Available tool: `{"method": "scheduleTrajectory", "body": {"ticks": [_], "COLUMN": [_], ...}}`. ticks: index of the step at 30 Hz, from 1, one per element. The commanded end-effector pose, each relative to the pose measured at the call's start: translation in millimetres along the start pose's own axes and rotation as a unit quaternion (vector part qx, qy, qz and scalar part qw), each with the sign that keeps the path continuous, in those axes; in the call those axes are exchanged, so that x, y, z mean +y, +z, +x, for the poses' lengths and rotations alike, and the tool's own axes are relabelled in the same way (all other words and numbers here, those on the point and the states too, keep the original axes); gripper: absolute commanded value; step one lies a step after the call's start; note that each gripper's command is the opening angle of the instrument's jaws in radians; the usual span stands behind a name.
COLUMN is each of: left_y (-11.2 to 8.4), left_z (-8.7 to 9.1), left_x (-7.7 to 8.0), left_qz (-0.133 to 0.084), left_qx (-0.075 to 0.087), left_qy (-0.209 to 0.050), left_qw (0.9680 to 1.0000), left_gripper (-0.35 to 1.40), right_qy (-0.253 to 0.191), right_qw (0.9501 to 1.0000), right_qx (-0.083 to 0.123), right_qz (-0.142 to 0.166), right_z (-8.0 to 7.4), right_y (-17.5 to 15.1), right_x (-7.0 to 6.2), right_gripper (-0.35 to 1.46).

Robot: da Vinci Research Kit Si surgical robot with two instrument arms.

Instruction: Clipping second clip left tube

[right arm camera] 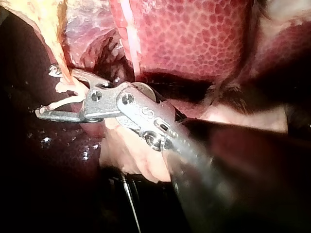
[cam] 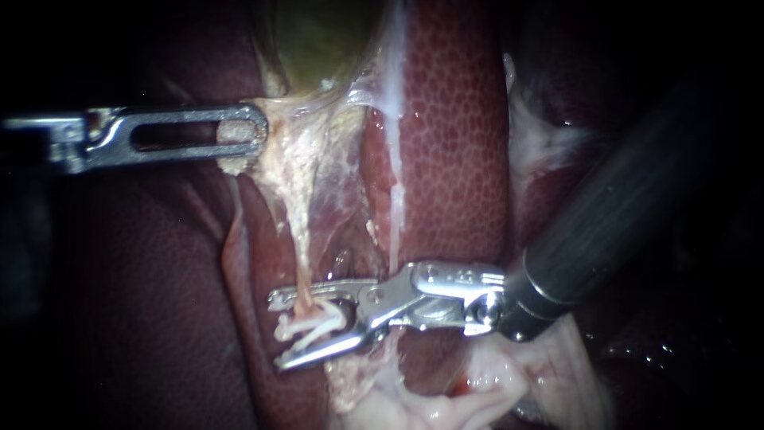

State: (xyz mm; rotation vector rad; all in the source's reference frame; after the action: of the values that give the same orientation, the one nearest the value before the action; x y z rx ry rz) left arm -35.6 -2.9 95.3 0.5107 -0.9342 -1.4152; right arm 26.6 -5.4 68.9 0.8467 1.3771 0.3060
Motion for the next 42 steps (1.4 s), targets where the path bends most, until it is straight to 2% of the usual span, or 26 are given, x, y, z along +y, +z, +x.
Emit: {"method": "scheduleTrajectory", "body": {"ticks": [1,6,13,20,23,42], "left_y": [0.0,0.0,0.0,0.0,0.0,0.1], "left_z": [0.0,0.0,0.0,0.0,0.0,0.0], "left_x": [0.0,0.0,0.0,0.0,0.0,-0.1], "left_qz": [0.0,0.0,0.0,0.0,0.0,0.0], "left_qx": [0.0,0.0,0.0,0.0,0.0,0.0], "left_qy": [0.0,0.0,0.0,0.0,0.0,0.0], "left_qw": [1.0,1.0,1.0,1.0,1.0,1.0], "left_gripper": [-0.35,-0.35,-0.35,-0.35,-0.35,-0.35], "right_qy": [0.0,0.009,0.012,0.015,0.018,0.021], "right_qw": [1.0,1.0,0.9998,0.9997,0.9996,0.9995], "right_qx": [0.0,0.0,-0.016,-0.018,-0.021,-0.025], "right_qz": [0.0,0.001,-0.002,-0.002,0.001,0.004], "right_z": [0.0,-0.1,-0.3,-0.5,-0.5,-0.6], "right_y": [0.0,-0.3,-0.7,-0.9,-1.0,-1.2], "right_x": [0.0,0.0,0.1,0.3,0.2,0.1], "right_gripper": [0.44,0.28,0.04,-0.12,-0.35,-0.35]}}
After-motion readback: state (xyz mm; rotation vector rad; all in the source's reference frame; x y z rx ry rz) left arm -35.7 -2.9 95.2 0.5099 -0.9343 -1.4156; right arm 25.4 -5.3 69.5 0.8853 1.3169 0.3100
